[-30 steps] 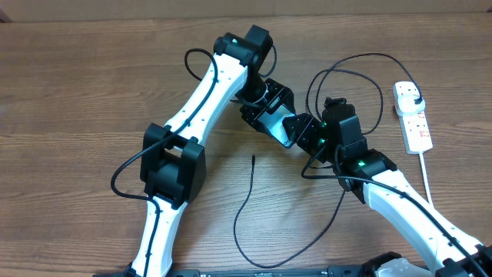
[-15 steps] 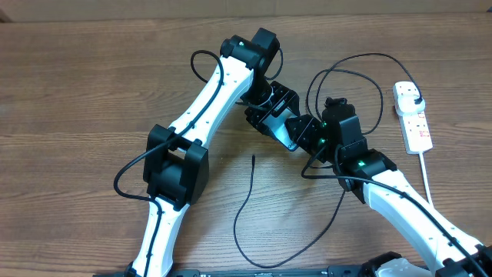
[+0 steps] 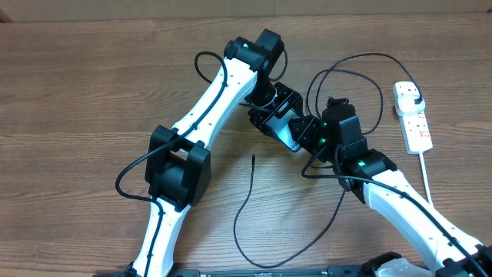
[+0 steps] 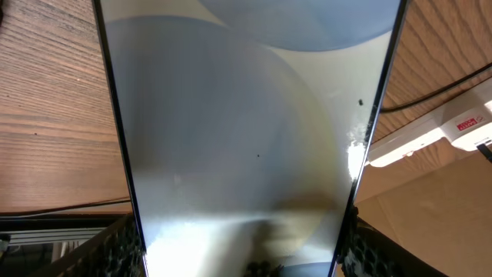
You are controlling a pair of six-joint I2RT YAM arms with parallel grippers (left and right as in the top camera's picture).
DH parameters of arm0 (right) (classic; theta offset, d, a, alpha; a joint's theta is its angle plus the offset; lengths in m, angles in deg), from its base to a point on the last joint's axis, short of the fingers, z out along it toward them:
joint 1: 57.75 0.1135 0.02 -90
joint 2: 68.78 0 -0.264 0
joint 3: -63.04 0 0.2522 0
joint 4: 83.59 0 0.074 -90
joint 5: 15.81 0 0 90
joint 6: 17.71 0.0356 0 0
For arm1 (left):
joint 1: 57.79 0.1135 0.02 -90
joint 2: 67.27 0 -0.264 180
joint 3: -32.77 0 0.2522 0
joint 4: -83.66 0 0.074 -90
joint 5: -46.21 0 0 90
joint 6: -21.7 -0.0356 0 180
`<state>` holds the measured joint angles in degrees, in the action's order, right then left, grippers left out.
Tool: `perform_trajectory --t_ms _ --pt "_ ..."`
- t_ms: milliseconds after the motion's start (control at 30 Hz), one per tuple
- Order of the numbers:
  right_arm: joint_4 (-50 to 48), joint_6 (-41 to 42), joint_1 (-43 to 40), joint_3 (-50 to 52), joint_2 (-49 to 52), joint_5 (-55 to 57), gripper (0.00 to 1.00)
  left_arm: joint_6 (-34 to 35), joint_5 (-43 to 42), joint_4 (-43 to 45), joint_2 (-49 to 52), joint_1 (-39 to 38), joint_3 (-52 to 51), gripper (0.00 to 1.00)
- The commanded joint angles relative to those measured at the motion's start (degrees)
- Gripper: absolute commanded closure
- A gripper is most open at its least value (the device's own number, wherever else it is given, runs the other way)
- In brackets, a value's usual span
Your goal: Plug charger to phone and switch on socket
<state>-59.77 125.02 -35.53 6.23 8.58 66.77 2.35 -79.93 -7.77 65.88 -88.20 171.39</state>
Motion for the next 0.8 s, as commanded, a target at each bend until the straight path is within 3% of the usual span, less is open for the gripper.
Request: perform_trajectory --t_ms 0,267,700,767 --pt "0.0 0.0 0.3 -0.8 0.1 0.6 0.73 1.2 -0.9 0.1 -0.2 -0.6 1.3 0.96" --pt "0.1 0.0 0.3 -0.8 0.1 0.7 0.85 1.2 -0.9 0.2 -0.2 -0.8 1.3 0.96" --pt "0.4 0.0 0.3 -0.8 0.1 1.4 0.91 1.1 2.6 0.0 -0.2 -0.8 1.3 0.96" --pt "0.4 0.0 0.3 -0.8 0.1 1.4 0.92 1.1 3.2 0.0 -0.2 -0.8 1.3 0.80"
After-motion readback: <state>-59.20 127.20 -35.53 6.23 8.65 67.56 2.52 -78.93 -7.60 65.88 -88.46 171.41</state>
